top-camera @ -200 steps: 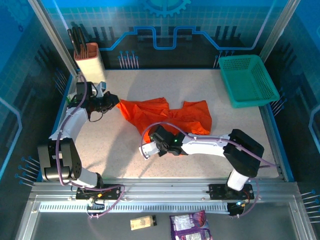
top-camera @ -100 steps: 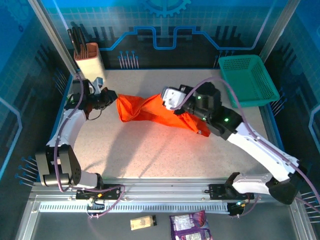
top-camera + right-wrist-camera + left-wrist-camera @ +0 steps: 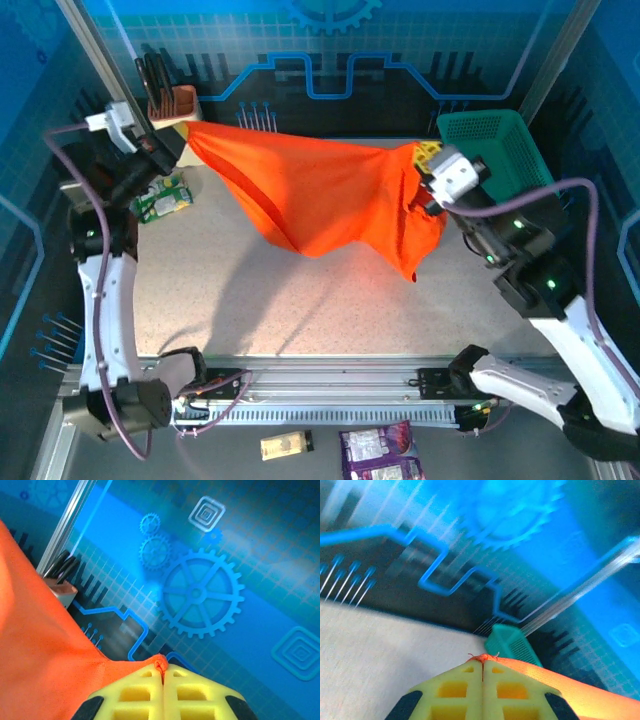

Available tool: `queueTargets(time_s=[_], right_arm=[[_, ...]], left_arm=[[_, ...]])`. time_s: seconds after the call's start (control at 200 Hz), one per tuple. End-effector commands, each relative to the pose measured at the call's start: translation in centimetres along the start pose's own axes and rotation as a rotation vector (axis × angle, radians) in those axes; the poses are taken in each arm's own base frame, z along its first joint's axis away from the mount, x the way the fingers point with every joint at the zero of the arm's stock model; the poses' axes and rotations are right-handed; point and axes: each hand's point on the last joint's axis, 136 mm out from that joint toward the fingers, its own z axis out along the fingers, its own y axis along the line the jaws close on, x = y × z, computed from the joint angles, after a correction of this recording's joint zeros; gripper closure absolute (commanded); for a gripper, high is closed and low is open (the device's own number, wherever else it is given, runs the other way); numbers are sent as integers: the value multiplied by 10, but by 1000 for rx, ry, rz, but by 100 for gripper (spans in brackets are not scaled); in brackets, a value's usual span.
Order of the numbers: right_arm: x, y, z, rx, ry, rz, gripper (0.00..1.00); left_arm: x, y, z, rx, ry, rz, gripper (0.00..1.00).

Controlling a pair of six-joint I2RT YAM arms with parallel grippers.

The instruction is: Fold the inside-out t-shirt

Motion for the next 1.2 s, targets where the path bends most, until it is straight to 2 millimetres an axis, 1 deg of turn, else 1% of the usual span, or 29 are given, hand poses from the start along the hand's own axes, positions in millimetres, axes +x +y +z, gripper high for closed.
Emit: queueTargets(time_s=[0.0, 0.05, 0.105, 0.16, 0.245, 0.315, 0.375, 0.42, 0.445, 0.5, 0.545, 0.58, 0.61, 0.64, 0.685, 0.715, 0.77, 0.835, 0.885, 0.946, 0.986, 1.026, 1.051, 1.066, 1.091, 1.146, 1.166, 1.186, 1.196], right_arm=[[-31, -25, -28, 73, -128, 70, 100], [-38, -29, -35, 75, -146, 74, 100], [-40, -30, -36, 77, -148, 60, 100], [-39, -33, -32, 90, -130, 41, 100], [-29, -37, -18, 119, -64, 10, 100], [-16, -37, -3, 137, -1, -10, 100], [5, -35, 16, 140, 72, -21, 100], [24, -34, 31, 139, 131, -11, 100], [36, -34, 38, 136, 161, 4, 100], [66, -33, 55, 118, 224, 57, 100], [90, -37, 66, 116, 266, 122, 100], [105, -40, 74, 112, 287, 169, 100], [115, -43, 81, 111, 296, 198, 100], [122, -48, 87, 117, 297, 215, 100], [125, -57, 96, 135, 288, 227, 100], [122, -62, 100, 142, 274, 232, 100], [107, -73, 105, 150, 234, 233, 100], [83, -84, 105, 160, 173, 225, 100], [69, -89, 102, 163, 140, 221, 100], [56, -91, 96, 160, 114, 220, 100], [54, -89, 90, 153, 111, 227, 100], [53, -84, 82, 136, 113, 237, 100], [55, -79, 78, 122, 118, 246, 100], [57, -76, 75, 113, 123, 254, 100], [60, -69, 69, 91, 135, 269, 100], [71, -47, 56, 16, 167, 304, 100], [82, -36, 51, -10, 197, 320, 100], [86, -26, 46, -46, 209, 335, 100], [92, -19, 43, -64, 225, 347, 100]], left_arm=[[-26, -64, -20, 154, -72, 140, 100], [-32, -73, -23, 165, -92, 156, 100], [-39, -81, -25, 176, -105, 159, 100], [-44, -80, -22, 166, -103, 139, 100], [-47, -68, -12, 138, -85, 99, 100], [-43, -51, 2, 109, -56, 54, 100], [-32, -30, 21, 83, -7, 4, 100], [-19, -14, 38, 64, 42, -25, 100], [-7, -5, 49, 55, 79, -43, 100], [14, 17, 70, 19, 146, -71, 100], [32, 36, 88, 1, 203, -107, 100], [42, 50, 99, -12, 233, -141, 100], [46, 59, 108, -14, 249, -164, 100], [45, 65, 116, -13, 252, -181, 100], [38, 69, 126, -5, 246, -191, 100], [31, 68, 132, 1, 237, -193, 100], [7, 54, 138, 33, 199, -166, 100], [-21, 32, 139, 70, 156, -122, 100], [-36, 20, 138, 83, 138, -91, 100], [-44, 9, 133, 86, 133, -70, 100], [-43, 6, 129, 80, 139, -65, 100], [-38, 5, 122, 66, 152, -64, 100], [-31, 6, 118, 54, 164, -66, 100], [-24, 12, 116, 41, 177, -76, 100], [-15, 13, 109, 24, 188, -78, 100], [10, 22, 94, -26, 226, -93, 100], [21, 26, 87, -46, 242, -101, 100], [33, 31, 80, -68, 261, -111, 100], [40, 33, 76, -78, 270, -116, 100]])
